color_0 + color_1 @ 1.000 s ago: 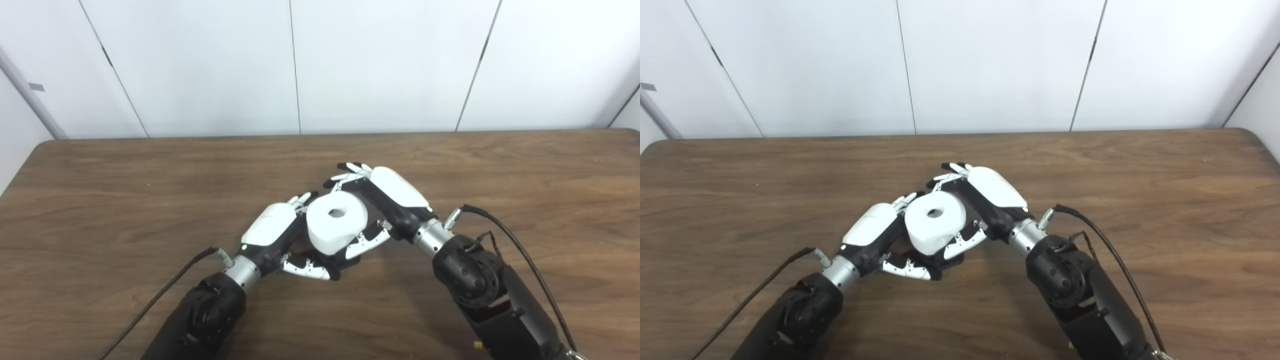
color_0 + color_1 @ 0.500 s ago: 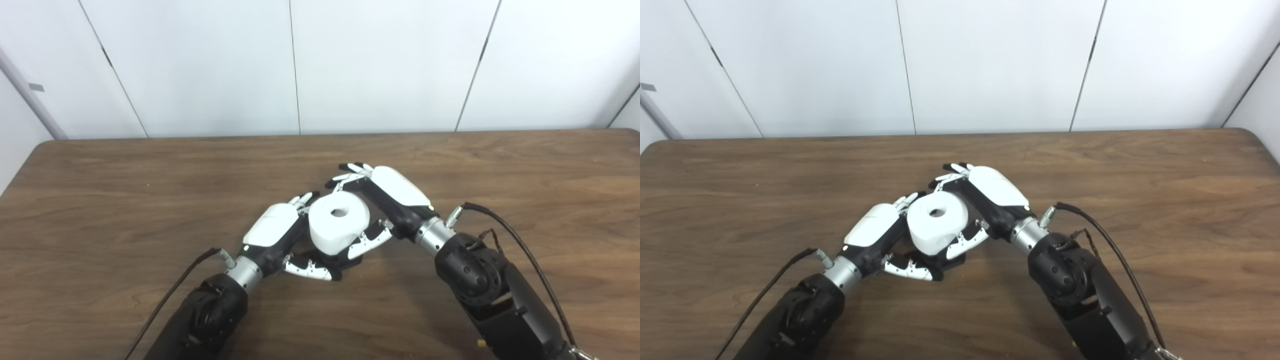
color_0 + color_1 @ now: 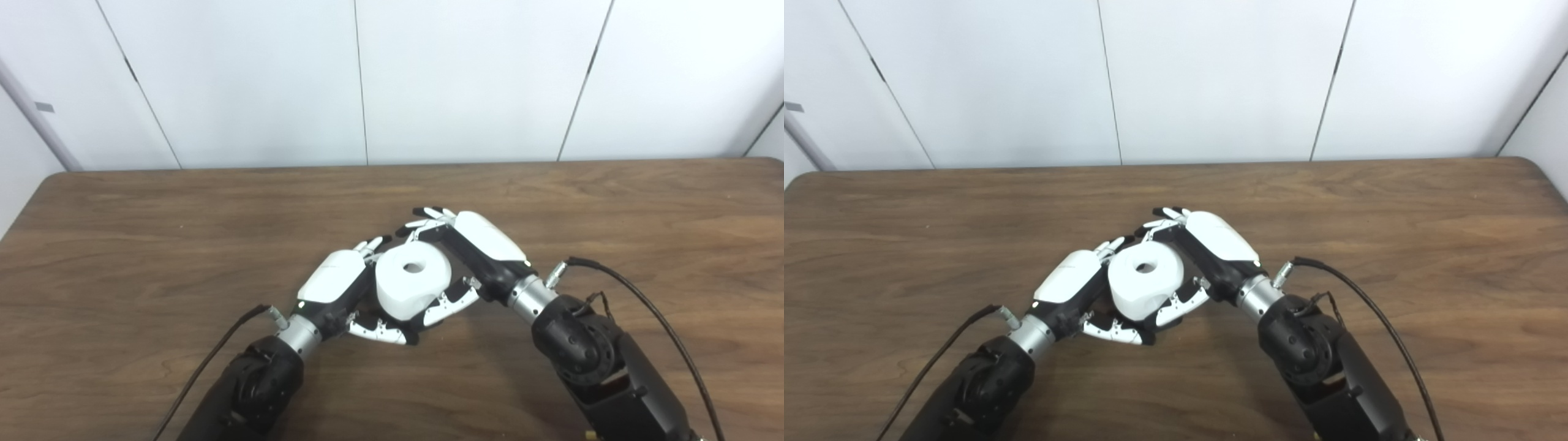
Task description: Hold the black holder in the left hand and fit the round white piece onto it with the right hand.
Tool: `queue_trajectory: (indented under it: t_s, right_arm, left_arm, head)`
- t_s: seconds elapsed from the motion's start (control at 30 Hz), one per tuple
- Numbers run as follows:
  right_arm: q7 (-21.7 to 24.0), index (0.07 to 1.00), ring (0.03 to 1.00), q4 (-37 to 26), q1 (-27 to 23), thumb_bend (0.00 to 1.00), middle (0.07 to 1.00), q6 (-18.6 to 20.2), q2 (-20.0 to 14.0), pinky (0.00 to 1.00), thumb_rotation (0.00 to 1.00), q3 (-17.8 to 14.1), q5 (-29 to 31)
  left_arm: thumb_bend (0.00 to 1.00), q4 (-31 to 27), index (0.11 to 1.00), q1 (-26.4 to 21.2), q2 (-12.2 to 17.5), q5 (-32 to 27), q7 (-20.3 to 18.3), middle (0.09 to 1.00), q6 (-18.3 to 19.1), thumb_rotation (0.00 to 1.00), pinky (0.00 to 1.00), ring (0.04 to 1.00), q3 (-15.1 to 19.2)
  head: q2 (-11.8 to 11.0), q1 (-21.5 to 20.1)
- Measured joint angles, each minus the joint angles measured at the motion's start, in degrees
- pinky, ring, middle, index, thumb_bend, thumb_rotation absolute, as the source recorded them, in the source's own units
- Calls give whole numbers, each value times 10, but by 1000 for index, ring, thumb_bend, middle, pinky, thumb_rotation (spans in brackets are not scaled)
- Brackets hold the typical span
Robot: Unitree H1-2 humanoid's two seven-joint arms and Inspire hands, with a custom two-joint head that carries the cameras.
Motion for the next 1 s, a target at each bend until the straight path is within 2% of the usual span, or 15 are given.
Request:
queue_trajectory:
  t_s: [0.27, 0.67, 0.87, 0.9, 0.93, 1.0]
  right_arm:
    - [0, 484, 954, 3, 20, 518, 806, 3, 14, 1000, 146, 2, 1]
    - [-1, 485, 953, 7, 19, 518, 811, -3, 13, 1000, 148, 2, 1]
    - [-1, 494, 960, 4, 17, 521, 849, -3, 9, 997, 160, 7, -9]
    - [-1, 582, 960, 3, 17, 696, 856, -3, 9, 982, 236, 7, -13]
    - [-2, 643, 958, 2, 17, 815, 858, -3, 9, 964, 277, 7, -15]
    - [-9, 698, 960, 2, 19, 897, 861, -5, 8, 944, 287, 6, -25]
  left_arm:
    - [525, 1, 480, 1, 0, -3, -1, 807, -2, 56, 1000, 995, 2]
    - [525, 0, 480, 1, 0, -4, -2, 808, -2, 56, 1000, 998, 2]
    - [525, 0, 480, 1, 0, -4, -2, 807, -3, 57, 1000, 997, 2]
    - [525, 0, 480, 1, 0, -4, -2, 807, -3, 56, 1000, 997, 2]
    - [525, 0, 480, 1, 0, -4, -2, 807, -3, 56, 1000, 997, 2]
    - [525, 0, 480, 1, 0, -4, -3, 807, -3, 56, 1000, 998, 3]
  head:
    - [0, -2]
    - [1, 1]
    - [1, 0]
    - [1, -1]
    - [1, -1]
    - [0, 0]
